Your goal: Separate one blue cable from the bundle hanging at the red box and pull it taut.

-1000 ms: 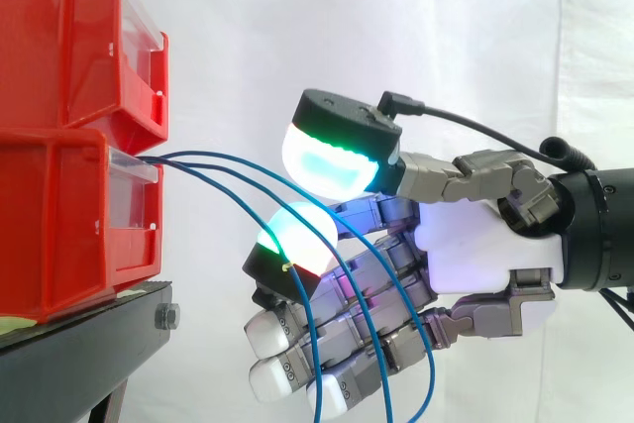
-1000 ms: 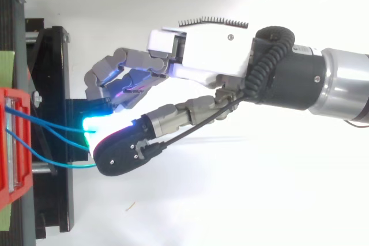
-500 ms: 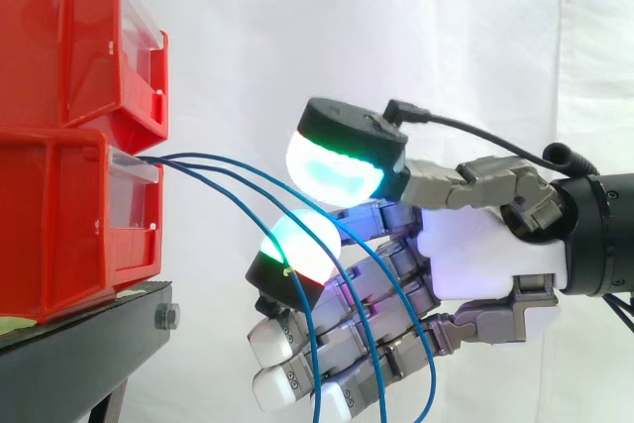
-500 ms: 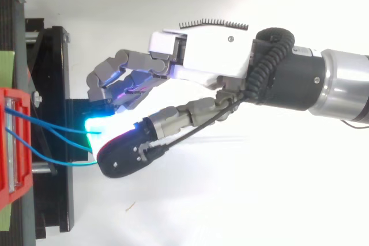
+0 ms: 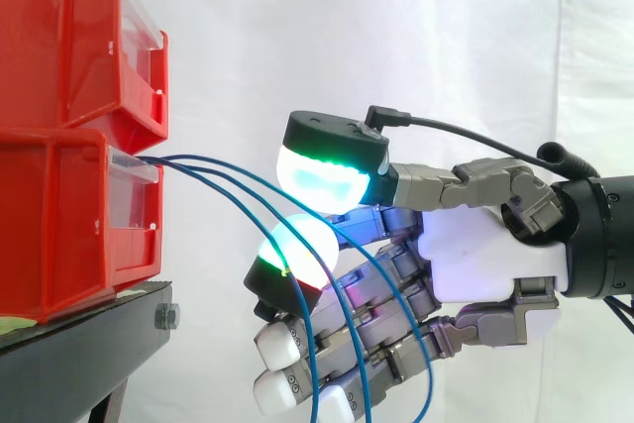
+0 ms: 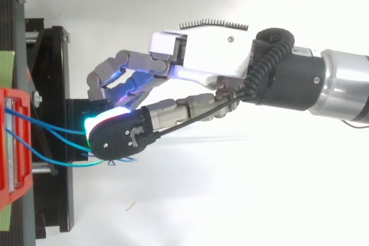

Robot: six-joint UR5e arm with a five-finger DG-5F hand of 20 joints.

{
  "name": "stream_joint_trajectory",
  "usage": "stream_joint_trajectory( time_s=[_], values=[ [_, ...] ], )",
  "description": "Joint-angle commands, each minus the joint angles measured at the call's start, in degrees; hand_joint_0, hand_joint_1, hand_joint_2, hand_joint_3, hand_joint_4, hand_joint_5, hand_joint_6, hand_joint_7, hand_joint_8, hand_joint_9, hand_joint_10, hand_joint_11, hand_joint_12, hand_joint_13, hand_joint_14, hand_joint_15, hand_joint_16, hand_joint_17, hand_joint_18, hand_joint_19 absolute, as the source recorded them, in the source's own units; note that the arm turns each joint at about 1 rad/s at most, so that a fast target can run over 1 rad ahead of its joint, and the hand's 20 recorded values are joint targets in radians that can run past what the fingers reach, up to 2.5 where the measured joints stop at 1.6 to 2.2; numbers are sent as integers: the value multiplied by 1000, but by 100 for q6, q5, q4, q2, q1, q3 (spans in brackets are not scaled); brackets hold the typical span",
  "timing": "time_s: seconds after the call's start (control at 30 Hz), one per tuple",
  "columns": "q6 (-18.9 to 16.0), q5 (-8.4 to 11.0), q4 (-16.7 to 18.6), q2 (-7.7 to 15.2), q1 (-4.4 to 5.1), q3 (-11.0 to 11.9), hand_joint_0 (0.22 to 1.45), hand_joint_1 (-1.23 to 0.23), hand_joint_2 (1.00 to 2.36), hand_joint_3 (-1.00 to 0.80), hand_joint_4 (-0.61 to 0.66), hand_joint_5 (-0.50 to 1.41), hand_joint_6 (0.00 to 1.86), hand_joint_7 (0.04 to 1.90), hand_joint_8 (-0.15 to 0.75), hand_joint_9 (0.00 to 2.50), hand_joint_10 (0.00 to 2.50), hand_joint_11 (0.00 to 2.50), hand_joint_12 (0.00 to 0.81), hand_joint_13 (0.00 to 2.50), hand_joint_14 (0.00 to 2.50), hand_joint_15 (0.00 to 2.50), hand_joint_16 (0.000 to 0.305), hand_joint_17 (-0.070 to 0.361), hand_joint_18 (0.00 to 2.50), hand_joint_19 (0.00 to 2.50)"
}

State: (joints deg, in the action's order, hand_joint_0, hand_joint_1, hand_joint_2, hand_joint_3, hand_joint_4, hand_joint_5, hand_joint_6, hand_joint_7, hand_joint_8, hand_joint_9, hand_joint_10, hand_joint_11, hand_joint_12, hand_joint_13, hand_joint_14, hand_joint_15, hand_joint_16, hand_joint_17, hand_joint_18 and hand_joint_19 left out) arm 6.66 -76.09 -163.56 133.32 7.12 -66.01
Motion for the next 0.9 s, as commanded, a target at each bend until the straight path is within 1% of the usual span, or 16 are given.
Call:
stream_joint_trajectory(
  time_s=[0.0, 0.13, 0.4, 0.5, 0.63, 0.87],
  values=[
    [-7, -2, 0, 1, 0, 1, 568, -635, 1008, -163, 153, -161, 847, 1127, 366, 792, 18, 602, 442, 679, 11, 285, 62, 139, 768, 274],
    [2, -2, 0, 1, 9, 1, 575, -681, 1006, -110, 143, -167, 868, 1146, 372, 790, 16, 598, 450, 688, 9, 283, 63, 142, 784, 262],
    [2, -2, 0, -8, 26, -8, 591, -697, 1006, -86, 100, -172, 882, 1136, 363, 782, 15, 618, 446, 689, 11, 287, 62, 140, 785, 257],
    [2, -2, 0, 1, 26, -8, 607, -736, 1007, -111, 89, -180, 897, 1085, 349, 761, 15, 618, 436, 680, 10, 283, 60, 136, 772, 262],
    [2, -11, 0, 1, 17, -8, 626, -804, 1012, -167, 59, -192, 902, 1138, 325, 738, 16, 622, 408, 661, 10, 286, 54, 123, 737, 276],
    [2, 7, 0, -8, 35, -8, 643, -805, 1015, -170, -67, -198, 904, 1222, 304, 737, 19, 624, 390, 659, 10, 286, 51, 115, 726, 288]
  ],
)
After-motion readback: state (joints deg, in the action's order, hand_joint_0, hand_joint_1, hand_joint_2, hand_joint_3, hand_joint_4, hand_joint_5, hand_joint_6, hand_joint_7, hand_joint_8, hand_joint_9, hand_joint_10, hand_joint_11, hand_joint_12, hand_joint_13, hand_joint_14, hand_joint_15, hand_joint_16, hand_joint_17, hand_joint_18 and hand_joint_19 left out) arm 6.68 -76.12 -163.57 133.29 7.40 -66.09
